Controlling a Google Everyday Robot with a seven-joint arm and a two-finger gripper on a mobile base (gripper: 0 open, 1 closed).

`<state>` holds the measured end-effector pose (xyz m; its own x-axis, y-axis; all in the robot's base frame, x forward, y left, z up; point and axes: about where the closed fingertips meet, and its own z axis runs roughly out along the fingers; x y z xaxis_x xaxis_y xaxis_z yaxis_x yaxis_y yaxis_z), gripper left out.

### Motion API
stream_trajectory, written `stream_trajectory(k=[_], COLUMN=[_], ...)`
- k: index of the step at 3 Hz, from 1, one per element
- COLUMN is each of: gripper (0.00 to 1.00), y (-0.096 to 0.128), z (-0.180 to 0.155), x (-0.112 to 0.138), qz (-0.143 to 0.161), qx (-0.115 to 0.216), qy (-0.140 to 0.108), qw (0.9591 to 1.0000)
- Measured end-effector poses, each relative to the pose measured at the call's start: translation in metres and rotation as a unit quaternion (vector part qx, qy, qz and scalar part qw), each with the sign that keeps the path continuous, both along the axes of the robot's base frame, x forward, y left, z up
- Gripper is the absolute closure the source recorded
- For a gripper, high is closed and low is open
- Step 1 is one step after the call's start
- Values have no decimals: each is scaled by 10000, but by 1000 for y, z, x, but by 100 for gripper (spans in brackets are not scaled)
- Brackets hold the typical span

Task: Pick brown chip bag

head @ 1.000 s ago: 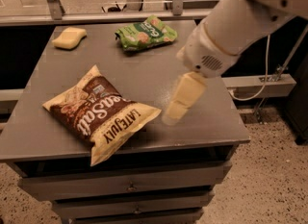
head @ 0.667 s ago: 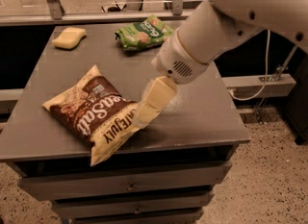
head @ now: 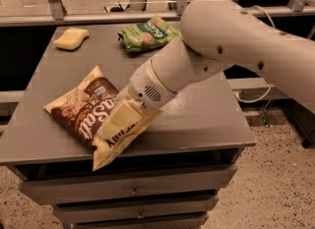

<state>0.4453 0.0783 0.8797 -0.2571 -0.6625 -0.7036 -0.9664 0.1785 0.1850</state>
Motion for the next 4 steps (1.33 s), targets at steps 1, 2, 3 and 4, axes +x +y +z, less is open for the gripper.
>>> stream_trajectory(k=[1,2,3,4], gripper=[57,88,100,100], y=[3,-12,-39,-71], z=[-5,15,60,111], x=[-1,10,30,47], qz=[-37,-162,-334,-495], qx=[103,228,492,924], qy=[60,-174,-646,-1163], qw=[9999,9995,9961,9877])
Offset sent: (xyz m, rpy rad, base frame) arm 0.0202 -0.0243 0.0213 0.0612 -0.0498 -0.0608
